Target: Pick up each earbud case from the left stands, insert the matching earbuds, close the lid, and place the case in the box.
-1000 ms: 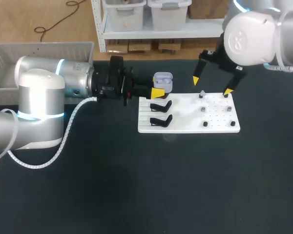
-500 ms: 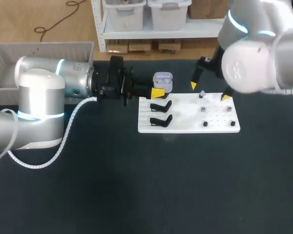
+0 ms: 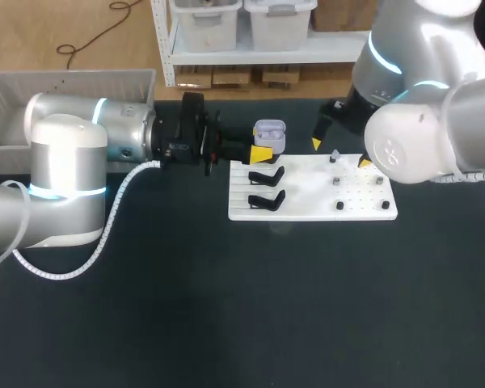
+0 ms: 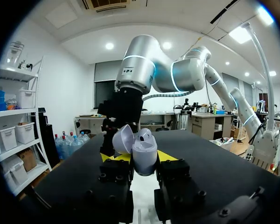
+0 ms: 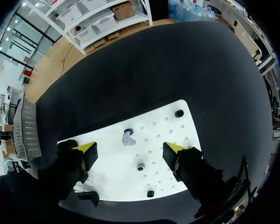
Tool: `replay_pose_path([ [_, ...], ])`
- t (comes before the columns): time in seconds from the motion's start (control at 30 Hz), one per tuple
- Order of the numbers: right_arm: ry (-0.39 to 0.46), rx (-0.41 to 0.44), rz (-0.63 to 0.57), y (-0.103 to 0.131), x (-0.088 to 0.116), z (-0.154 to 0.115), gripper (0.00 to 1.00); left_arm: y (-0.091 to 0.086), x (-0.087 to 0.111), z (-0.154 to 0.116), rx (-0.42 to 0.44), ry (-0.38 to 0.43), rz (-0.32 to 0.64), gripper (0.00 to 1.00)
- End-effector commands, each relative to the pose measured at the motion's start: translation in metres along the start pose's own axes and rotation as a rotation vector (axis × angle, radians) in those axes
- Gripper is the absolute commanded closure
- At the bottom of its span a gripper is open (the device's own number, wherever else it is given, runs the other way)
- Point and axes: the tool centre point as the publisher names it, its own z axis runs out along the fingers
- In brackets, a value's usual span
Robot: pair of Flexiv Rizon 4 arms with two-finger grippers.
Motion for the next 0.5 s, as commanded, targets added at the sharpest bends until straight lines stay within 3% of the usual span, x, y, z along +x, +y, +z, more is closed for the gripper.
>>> replay_pose_path([
  [0.03,0.007,0.010,0.008,0.002,-0.003,0.001,0.31,0.000,0.001,0.000,-0.002,-0.002,0.002,1.00],
  [0.17,0.019,0.024,0.012,0.002,-0.005,0.005,0.51,0.000,0.001,0.000,-0.002,-0.002,0.002,1.00],
  [0.5,0.031,0.037,0.013,0.003,-0.008,0.013,0.56,0.000,0.001,0.000,-0.002,-0.002,0.002,1.00],
])
